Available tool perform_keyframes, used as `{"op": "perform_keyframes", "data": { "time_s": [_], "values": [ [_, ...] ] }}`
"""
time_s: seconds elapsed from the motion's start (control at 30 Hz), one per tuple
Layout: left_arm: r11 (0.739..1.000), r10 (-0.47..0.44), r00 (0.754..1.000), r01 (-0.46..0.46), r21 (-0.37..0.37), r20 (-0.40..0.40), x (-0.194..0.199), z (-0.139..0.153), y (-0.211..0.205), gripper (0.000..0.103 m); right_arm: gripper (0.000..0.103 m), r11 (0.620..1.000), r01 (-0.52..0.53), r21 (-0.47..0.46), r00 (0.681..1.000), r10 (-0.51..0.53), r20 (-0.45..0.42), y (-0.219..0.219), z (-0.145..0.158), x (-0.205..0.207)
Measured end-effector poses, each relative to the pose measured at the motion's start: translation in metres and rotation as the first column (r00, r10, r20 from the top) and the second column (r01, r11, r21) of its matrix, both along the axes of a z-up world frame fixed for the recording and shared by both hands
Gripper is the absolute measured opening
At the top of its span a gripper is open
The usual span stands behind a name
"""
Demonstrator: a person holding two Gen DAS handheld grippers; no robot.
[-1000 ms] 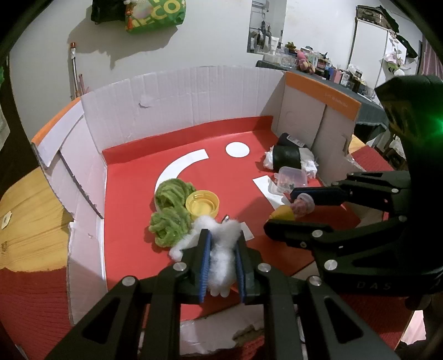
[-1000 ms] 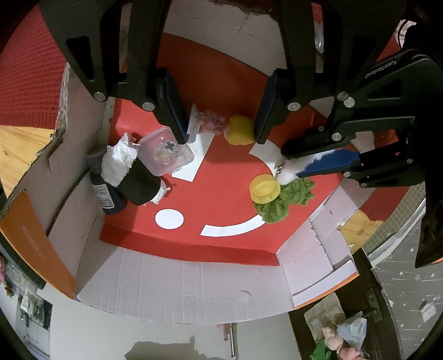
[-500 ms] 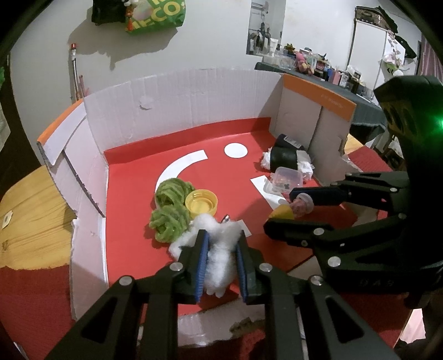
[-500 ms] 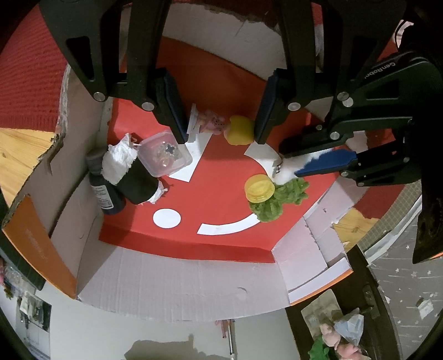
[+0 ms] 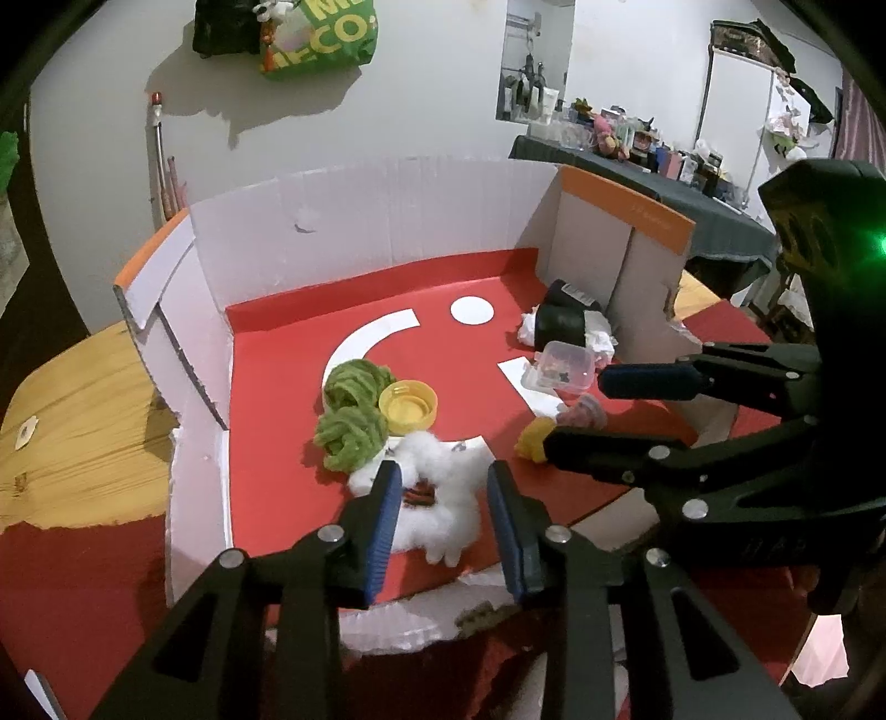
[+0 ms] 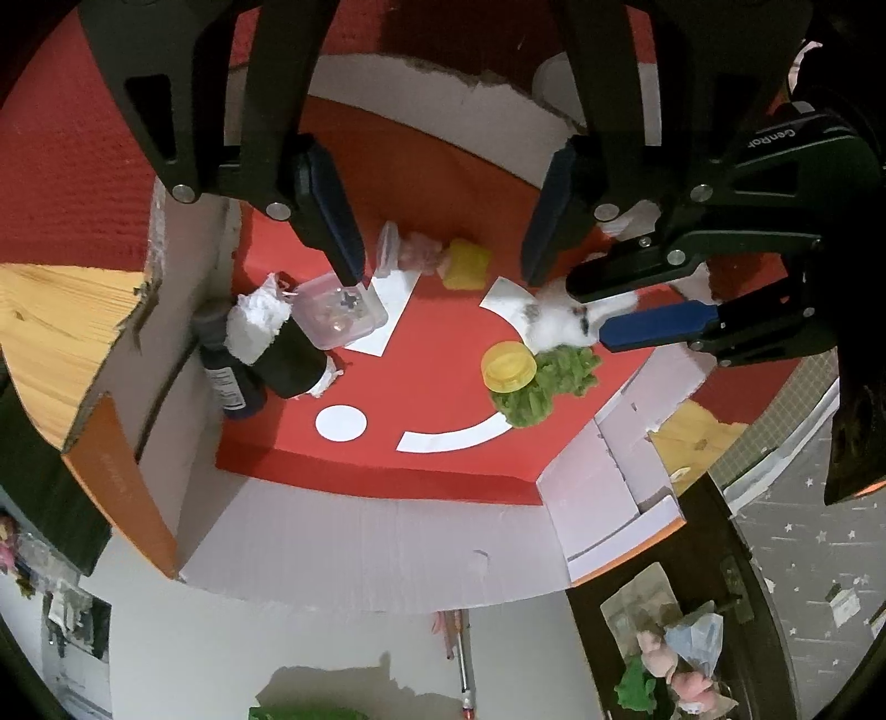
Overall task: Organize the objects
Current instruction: 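Lower the scrunchie and figurine onto the box floor and open both grippers, then lift both grippers out of the box back toward the table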
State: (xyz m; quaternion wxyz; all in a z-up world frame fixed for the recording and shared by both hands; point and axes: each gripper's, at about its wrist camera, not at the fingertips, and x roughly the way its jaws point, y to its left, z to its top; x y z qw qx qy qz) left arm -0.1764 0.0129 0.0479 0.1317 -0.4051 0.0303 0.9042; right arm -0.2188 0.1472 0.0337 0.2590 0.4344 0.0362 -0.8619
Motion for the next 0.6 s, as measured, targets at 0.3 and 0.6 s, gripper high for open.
{"op": "perform_keyframes", "data": {
  "time_s": [0.3,0.6],
  "values": [
    [1.0,0.012,1.0,-0.012,-0.002,-0.029,0.016,0.011,-0.002,0.049,0.07,1.0,0.006,-0.001,1.0,-0.006,-0.028,0.002,0.011,0.015],
    [1.0,0.017,0.998,-0.017,0.0,-0.064,0.039,0.023,-0.004,0.062,0.078,1.0,0.026,-0.005,0.997,-0.026,-0.077,0.011,0.028,0.037]
  ]
}}
